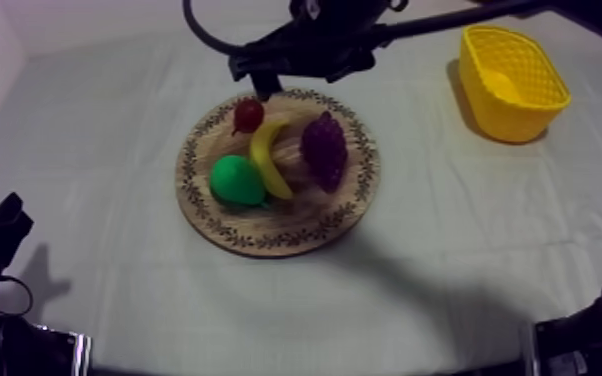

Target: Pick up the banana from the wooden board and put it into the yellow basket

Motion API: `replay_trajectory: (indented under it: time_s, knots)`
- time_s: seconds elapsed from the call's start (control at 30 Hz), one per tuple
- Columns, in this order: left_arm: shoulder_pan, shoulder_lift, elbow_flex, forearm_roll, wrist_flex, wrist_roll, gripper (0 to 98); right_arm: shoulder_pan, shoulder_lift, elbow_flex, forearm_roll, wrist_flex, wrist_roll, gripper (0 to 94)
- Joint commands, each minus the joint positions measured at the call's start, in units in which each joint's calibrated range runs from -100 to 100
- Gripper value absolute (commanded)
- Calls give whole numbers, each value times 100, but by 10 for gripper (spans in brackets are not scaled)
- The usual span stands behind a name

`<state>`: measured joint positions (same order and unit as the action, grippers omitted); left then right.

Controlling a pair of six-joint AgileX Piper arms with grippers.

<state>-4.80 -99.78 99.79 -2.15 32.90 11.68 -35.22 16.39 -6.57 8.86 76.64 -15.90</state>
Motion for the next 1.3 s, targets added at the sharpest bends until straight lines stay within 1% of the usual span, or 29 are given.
replay_trajectory:
  time_s: [0.0, 0.17, 0.47, 0.9, 1.27]
  knots:
    - [-1, -5, -1, -3, 0, 2, 1, 8, 165, -7, -39, -13, -41, 571]
    - [-1, -5, -1, -3, 0, 1, 1, 3, 532, -98, -118, -85, -107, 562]
    - [-1, -5, -1, -3, 0, 2, 1, 23, 1311, -631, -291, -28, -168, 543]
    - [-1, -5, -1, -3, 0, 2, 1, 86, 2298, -1331, -409, -86, -183, 542]
    - [-1, -5, -1, -3, 0, 2, 1, 135, 2962, -1877, -449, -121, -159, 542]
